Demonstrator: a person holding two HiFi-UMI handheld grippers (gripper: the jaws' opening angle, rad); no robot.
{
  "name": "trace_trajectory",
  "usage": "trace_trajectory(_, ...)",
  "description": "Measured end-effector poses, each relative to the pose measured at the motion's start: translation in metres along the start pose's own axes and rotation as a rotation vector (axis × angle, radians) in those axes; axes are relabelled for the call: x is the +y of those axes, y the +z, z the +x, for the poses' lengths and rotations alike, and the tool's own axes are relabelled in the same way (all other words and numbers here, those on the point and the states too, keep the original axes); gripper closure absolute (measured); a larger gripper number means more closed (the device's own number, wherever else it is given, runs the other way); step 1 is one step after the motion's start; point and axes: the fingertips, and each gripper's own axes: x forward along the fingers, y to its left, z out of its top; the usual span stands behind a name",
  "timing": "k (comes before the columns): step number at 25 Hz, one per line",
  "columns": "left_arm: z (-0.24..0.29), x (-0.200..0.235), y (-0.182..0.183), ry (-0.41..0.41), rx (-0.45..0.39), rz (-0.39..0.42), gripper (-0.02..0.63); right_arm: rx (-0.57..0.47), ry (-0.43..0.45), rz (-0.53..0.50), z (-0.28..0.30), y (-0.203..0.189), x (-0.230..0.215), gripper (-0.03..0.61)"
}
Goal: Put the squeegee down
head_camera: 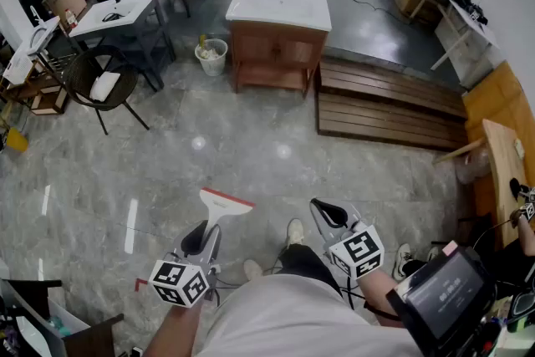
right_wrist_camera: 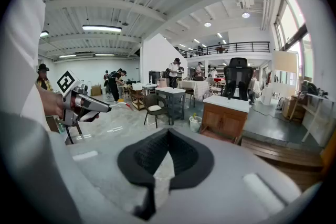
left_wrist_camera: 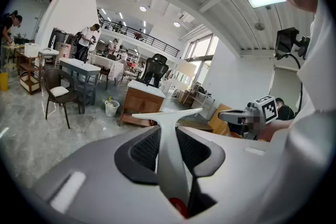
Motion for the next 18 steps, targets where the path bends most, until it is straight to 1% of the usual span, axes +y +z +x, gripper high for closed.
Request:
trace_trajectory(3,0.007,0.005,-0.004,0.007,0.003,0.002,0.509,0.003,0.0,0.006,0.004,-0.008,-0.003,0.577)
trace_trajectory(5,0.023,0.005,0.007,0.016,0.002,0.006,0.509,0.001,0.007,0.009,0.009,-0.004,-0.019,0.577)
trace_trajectory(8,0.061,-0.006,0.036,0.029,-0.006,0.007,0.509,-0.004,0.025,-0.012,0.021,0.012,-0.06,0.577)
trace_trajectory(10,0.089,-0.009,0.052,0.035,-0.016,0.012,0.509,-0.01,0.028,-0.016,0.035,0.016,-0.09,0.577)
trace_trajectory(13,0.131,-0.015,0.067,0.046,-0.01,0.012,0.509,-0.011,0.03,0.004,0.05,0.017,-0.133,0.577)
trace_trajectory(18,0.204,-0.032,0.094,0.061,-0.008,0.017,0.509,-0.029,0.03,-0.026,0.065,0.023,-0.209,0.567)
